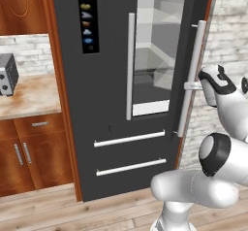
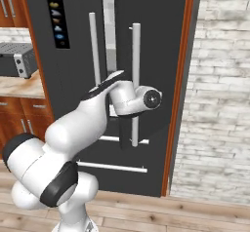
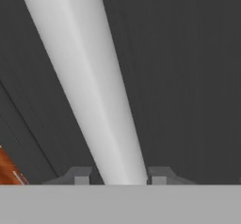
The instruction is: Place one of the steaks on the plate and the other in the bowl. Then place the bowl in the fridge.
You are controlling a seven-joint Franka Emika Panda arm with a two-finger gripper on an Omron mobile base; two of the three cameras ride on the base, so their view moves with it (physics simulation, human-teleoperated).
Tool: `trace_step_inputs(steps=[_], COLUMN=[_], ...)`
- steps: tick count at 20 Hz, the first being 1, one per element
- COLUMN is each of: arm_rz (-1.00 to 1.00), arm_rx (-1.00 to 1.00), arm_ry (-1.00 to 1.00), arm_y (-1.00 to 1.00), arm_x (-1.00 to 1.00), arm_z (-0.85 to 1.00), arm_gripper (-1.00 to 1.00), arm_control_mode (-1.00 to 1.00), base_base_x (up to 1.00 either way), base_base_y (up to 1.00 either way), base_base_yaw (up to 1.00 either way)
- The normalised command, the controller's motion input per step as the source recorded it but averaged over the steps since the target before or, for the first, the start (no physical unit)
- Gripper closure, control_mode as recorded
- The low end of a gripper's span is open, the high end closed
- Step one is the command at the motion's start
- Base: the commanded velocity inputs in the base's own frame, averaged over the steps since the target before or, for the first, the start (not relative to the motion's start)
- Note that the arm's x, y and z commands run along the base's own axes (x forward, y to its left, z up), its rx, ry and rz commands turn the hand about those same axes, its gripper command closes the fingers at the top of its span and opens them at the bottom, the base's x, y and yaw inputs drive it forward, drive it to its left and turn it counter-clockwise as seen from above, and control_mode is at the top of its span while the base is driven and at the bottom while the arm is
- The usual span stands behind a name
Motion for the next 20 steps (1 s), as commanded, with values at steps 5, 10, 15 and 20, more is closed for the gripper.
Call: trace_step_inputs(steps=[5, 10, 15, 20], arm_rz=[0.0, 0.0, 0.0, -0.01], arm_rx=[0.0, -0.03, -0.05, -0.12], arm_ry=[0.0, 0.05, 0.01, 0.0], arm_y=[0.01, -0.13, -0.44, -0.02], arm_x=[-0.08, -0.08, -0.53, -0.91], arm_z=[0.0, 0.17, 0.09, 0.24], arm_gripper=[-1.0, -1.0, -1.0, -1.0], arm_control_mode=[-1.0, -1.0, -1.0, -1.0], base_base_x=[0.0, 0.0, 0.0, 0.0], base_base_y=[0.0, 0.0, 0.0, 0.0], base_base_yaw=[0.0, 0.0, 0.0, 0.0])
